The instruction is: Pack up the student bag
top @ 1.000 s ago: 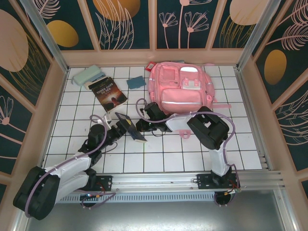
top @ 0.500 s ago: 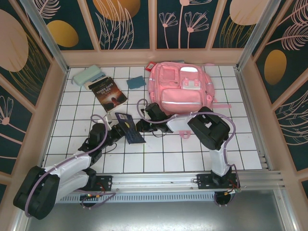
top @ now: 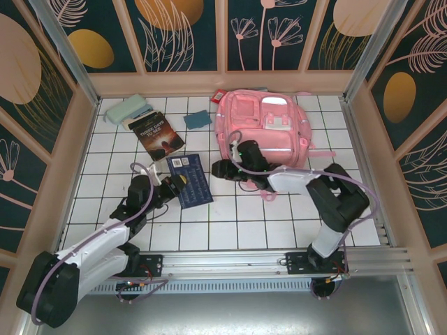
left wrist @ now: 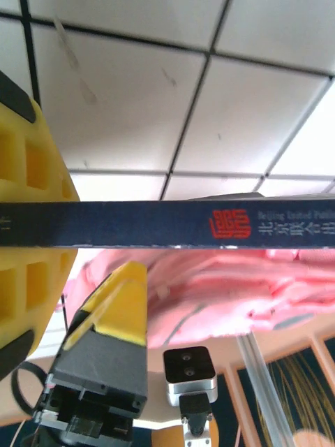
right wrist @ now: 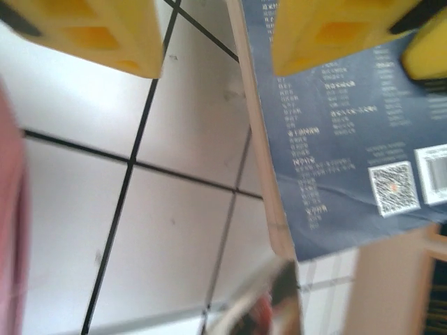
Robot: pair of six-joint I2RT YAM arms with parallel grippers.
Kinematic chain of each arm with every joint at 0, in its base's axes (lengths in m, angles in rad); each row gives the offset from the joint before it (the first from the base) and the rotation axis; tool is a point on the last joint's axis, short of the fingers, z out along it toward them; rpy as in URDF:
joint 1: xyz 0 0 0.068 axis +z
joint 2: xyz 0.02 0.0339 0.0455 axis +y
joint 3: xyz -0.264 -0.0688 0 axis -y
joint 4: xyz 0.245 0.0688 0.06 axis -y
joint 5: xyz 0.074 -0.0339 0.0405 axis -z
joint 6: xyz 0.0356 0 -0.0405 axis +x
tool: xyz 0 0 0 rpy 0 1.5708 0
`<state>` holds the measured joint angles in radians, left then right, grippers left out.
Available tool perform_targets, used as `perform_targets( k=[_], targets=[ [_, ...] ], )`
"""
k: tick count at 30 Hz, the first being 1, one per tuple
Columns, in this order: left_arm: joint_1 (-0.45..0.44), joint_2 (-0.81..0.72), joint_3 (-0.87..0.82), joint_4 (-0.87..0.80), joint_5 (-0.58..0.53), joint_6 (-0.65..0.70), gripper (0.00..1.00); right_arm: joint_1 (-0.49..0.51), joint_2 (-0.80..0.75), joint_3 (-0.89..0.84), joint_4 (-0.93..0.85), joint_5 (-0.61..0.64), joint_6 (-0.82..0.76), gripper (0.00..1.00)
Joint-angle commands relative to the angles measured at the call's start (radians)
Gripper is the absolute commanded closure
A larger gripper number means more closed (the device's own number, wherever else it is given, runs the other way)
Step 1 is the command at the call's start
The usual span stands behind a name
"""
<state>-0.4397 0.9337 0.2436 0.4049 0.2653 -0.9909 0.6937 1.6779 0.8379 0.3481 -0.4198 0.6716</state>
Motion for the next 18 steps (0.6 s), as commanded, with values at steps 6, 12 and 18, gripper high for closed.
perform_targets(
  k=[6, 12, 18],
  targets=[
    [-0.005, 0.146, 0.17, 0.288, 0.214, 0.021, 1.0, -0.064, -0.157, -0.143, 0.306, -0.212, 0.071, 0.38],
    [-0.004, 0.241, 0.248, 0.422, 0.341, -0.025, 1.0, -0.097, -0.166, -0.197, 0.469, -0.306, 0.152, 0.34],
    [-0.005, 0.269, 0.246, 0.536, 0.391, -0.077, 1.0, -0.131, -0.158, -0.233, 0.635, -0.376, 0.24, 0.33]
  ],
)
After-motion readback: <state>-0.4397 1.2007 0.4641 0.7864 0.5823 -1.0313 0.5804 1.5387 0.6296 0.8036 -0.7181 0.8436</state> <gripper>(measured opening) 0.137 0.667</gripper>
